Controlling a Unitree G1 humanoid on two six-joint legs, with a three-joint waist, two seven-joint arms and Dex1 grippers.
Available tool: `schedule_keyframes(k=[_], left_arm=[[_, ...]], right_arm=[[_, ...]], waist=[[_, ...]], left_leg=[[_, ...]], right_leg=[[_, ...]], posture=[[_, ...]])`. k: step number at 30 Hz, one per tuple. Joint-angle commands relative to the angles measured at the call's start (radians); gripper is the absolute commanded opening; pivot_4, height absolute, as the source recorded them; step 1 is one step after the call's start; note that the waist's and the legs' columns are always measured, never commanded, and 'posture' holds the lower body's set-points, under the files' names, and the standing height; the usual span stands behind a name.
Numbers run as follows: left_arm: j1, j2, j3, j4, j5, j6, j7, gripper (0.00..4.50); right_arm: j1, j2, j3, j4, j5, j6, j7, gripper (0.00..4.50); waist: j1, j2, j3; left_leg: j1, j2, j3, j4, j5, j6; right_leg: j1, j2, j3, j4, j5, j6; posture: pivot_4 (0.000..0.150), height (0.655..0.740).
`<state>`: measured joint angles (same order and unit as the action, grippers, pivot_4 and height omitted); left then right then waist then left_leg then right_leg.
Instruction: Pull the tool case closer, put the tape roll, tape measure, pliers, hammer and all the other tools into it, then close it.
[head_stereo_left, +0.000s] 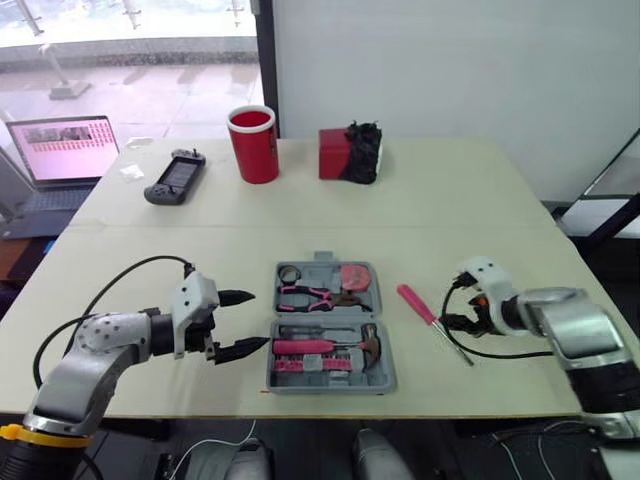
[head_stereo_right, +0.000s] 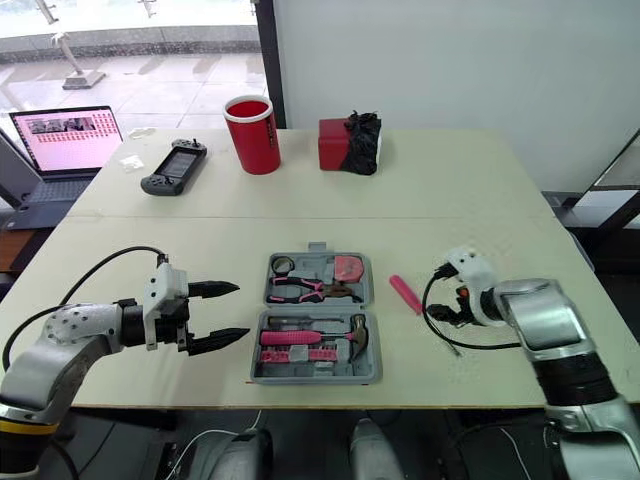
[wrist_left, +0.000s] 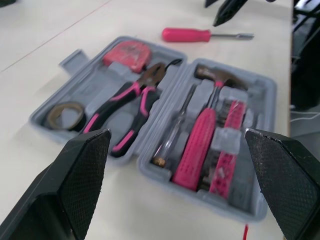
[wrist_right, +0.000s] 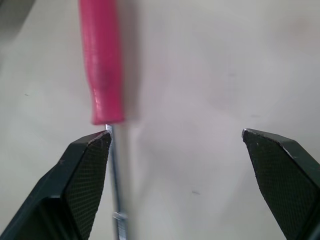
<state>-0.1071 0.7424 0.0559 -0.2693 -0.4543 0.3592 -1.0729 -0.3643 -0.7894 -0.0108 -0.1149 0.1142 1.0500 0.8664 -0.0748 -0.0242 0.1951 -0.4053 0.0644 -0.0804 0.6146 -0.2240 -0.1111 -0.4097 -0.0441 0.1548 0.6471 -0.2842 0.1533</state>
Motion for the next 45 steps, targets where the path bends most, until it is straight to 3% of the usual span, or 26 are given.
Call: schedule_keyframes(k=[1, 4, 14, 17, 23, 24, 27, 31, 34, 41, 45], left_arm=[[-0.023, 0.012, 0.014, -0.021, -0.027, 0.004, -0.014, 4.50], [-0.040, 0.010, 0.007, -0.012, -0.024, 0.006, -0.017, 4.50], [-0.056, 0.025, 0.015, 0.012, -0.011, -0.004, -0.019, 4.50], [-0.058, 0.028, 0.014, 0.016, -0.007, -0.008, -0.018, 4.50], [-0.056, 0.033, 0.019, 0.025, -0.005, -0.014, -0.020, 4.50], [-0.054, 0.035, 0.021, 0.028, -0.005, -0.016, -0.021, 4.50], [-0.042, 0.046, 0.034, 0.045, 0.000, -0.027, -0.027, 4.50], [-0.025, 0.067, 0.051, 0.083, 0.005, -0.049, -0.041, 4.50], [-0.004, 0.077, 0.066, 0.105, 0.014, -0.066, -0.044, 4.50], [0.055, 0.087, 0.094, 0.082, 0.016, -0.075, -0.029, 4.50], [0.095, 0.089, 0.108, 0.051, 0.011, -0.071, -0.022, 4.50]], right_arm=[[0.044, 0.018, 0.007, -0.037, 0.011, -0.191, -0.009, 4.47], [0.072, 0.062, 0.012, 0.028, -0.007, -0.304, -0.061, 4.47], [0.106, 0.187, -0.011, 0.101, 0.040, -0.275, -0.183, 4.47], [0.111, 0.181, -0.003, 0.103, 0.038, -0.271, -0.189, 3.60], [0.115, 0.157, -0.013, 0.076, 0.052, -0.256, -0.186, 0.49], [0.111, 0.151, -0.013, 0.069, 0.054, -0.256, -0.183, 0.38], [0.070, 0.092, 0.022, 0.024, 0.048, -0.247, -0.138, 0.38], [-0.044, -0.060, 0.197, -0.068, -0.112, -0.302, -0.107, 0.38], [-0.225, -0.125, 0.342, -0.149, -0.068, -0.191, 0.108, 0.38], [-0.470, -0.045, 0.453, -0.192, 0.037, 0.015, 0.243, 0.38], [-0.509, -0.035, 0.508, -0.228, 0.074, 0.059, 0.284, 0.38]], waist=[[-0.001, 0.000, 0.000], [0.002, 0.000, 0.000], [0.002, 0.000, 0.000], [0.004, 0.000, 0.000], [0.004, 0.000, 0.000], [0.004, 0.000, 0.000], [0.004, 0.000, 0.000], [-0.001, 0.003, 0.002], [-0.004, 0.004, 0.002], [0.007, 0.002, 0.002], [0.008, 0.002, 0.002]], left_leg=[[0.000, 0.000, 0.000, 0.000, 0.000, 0.000], [0.000, 0.000, 0.000, 0.001, 0.000, 0.000], [-0.001, -0.001, 0.000, 0.002, 0.000, 0.000], [-0.001, 0.000, 0.000, 0.002, 0.000, 0.000], [-0.001, 0.000, 0.000, 0.001, 0.000, 0.000], [-0.001, 0.000, 0.000, 0.001, 0.000, 0.000], [-0.001, -0.001, 0.000, 0.002, 0.000, 0.000], [-0.001, 0.000, 0.001, 0.001, 0.000, 0.000], [-0.001, 0.000, 0.001, 0.000, 0.000, 0.000], [-0.005, 0.000, 0.000, 0.000, 0.000, 0.000], [-0.006, 0.000, 0.000, -0.001, 0.000, 0.000]], right_leg=[[0.000, 0.001, 0.000, 0.000, 0.000, 0.000], [0.000, 0.000, 0.000, 0.000, -0.001, -0.003], [0.000, -0.001, 0.000, 0.000, -0.001, -0.003], [0.000, -0.001, 0.000, 0.000, -0.001, -0.003], [0.000, 0.000, 0.000, 0.000, -0.001, -0.003], [0.000, -0.001, 0.000, 0.000, -0.001, -0.003], [0.000, -0.001, 0.000, 0.000, -0.001, -0.003], [-0.002, -0.001, 0.001, 0.000, -0.001, -0.004], [-0.004, 0.000, 0.001, 0.001, -0.001, -0.004], [-0.005, -0.002, -0.001, -0.001, -0.001, -0.003], [-0.008, -0.001, -0.001, 0.002, -0.001, -0.003]], posture=[[0.150, 0.7272], [0.150, 0.7272], [0.150, 0.7272], [0.150, 0.7272], [0.150, 0.7272], [0.150, 0.7272], [0.150, 0.7272], [0.150, 0.7272], [0.150, 0.7272], [0.150, 0.7272], [0.150, 0.7272]])
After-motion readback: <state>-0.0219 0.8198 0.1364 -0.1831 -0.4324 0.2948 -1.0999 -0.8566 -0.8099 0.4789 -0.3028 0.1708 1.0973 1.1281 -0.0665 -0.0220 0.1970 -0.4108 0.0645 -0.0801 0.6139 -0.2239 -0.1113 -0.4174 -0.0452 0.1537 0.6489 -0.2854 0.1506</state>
